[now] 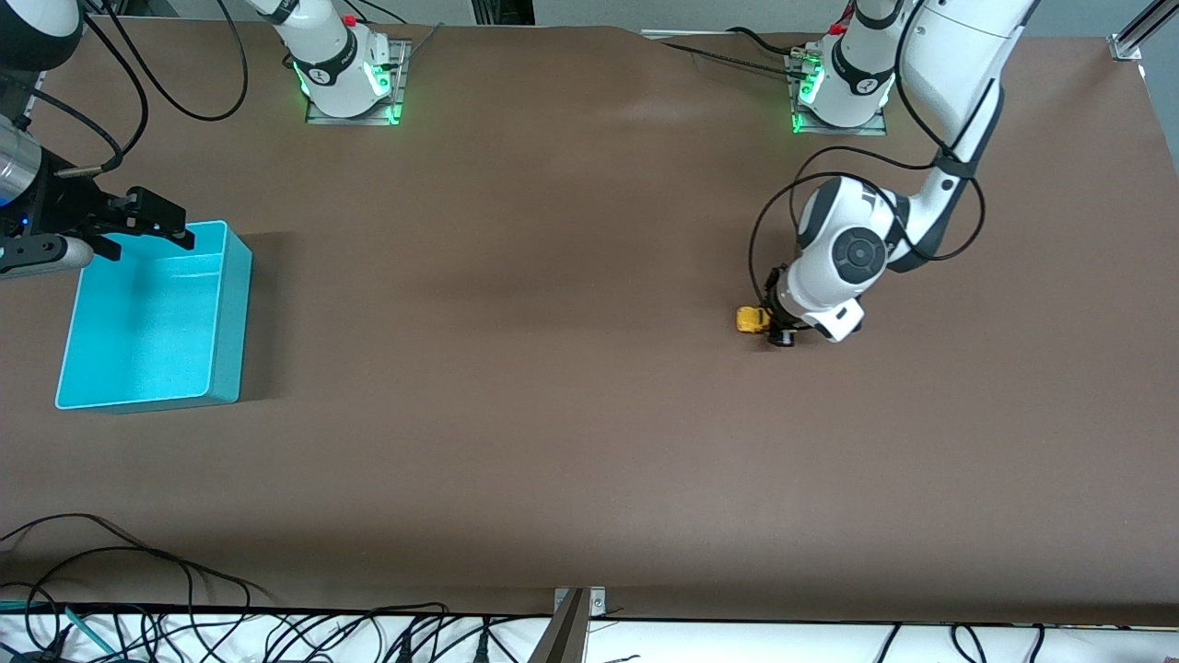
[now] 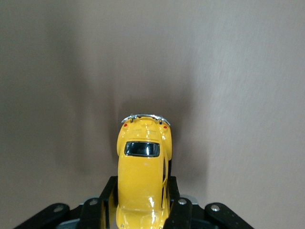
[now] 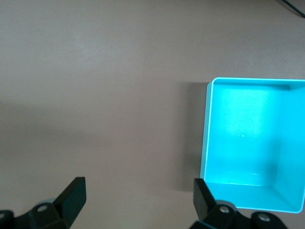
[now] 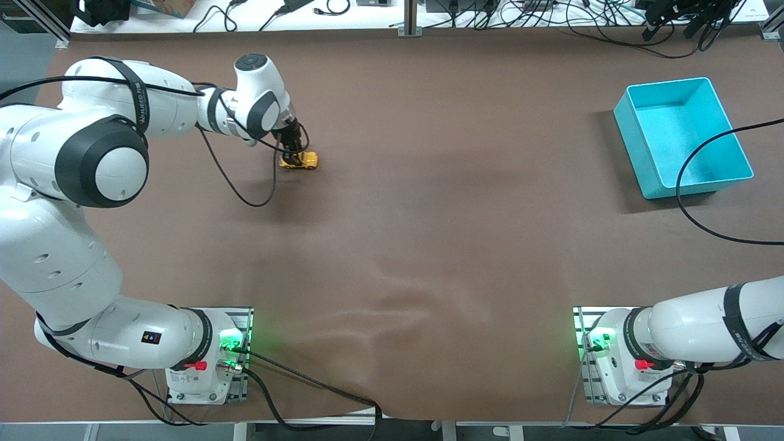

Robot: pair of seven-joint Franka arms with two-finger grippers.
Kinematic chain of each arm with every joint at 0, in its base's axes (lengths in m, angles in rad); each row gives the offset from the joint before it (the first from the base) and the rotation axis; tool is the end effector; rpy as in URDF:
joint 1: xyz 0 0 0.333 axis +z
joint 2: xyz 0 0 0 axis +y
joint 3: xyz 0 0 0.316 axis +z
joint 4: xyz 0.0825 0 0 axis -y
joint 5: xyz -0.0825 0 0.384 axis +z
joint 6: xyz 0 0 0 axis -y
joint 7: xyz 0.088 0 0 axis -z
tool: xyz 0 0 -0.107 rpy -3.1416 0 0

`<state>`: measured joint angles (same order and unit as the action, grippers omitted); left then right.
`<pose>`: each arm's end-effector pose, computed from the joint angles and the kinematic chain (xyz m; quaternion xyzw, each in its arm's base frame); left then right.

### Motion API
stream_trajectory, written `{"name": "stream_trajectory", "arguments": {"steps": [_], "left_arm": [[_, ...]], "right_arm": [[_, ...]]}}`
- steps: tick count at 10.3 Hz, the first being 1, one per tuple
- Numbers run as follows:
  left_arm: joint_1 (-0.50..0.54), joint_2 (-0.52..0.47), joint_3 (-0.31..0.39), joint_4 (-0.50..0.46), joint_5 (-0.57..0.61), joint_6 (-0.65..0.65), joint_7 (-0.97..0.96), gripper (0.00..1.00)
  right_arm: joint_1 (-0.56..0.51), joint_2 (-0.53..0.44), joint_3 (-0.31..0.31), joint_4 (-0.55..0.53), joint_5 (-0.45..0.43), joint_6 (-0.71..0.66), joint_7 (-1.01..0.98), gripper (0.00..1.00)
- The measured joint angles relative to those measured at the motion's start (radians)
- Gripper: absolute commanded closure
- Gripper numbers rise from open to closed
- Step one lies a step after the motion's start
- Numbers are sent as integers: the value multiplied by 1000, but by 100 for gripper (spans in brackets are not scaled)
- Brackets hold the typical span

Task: Wind up and store yellow beetle car
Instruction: 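Pull the car backward on the table with the left gripper to wind it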

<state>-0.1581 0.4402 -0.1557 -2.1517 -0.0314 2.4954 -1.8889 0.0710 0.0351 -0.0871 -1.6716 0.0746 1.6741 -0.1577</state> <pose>0.5306 -0.1736 0.1873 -0.6908 -0.7203 0.0585 0.0219 0.5697 -0.0012 0.5661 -0.9970 -0.0663 0.0131 0.0368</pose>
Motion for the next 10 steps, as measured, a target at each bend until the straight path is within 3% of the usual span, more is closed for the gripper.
{"name": "stream_trajectory", "arguments": {"steps": [3, 10], "left_arm": [[53, -5, 25, -2, 66, -27, 3, 100], [205, -10, 31, -9, 81, -41, 204, 100]], "right_arm": [[0, 3, -1, 0, 0, 0, -5, 0], [-1, 11, -23, 0, 0, 0, -45, 0]]}}
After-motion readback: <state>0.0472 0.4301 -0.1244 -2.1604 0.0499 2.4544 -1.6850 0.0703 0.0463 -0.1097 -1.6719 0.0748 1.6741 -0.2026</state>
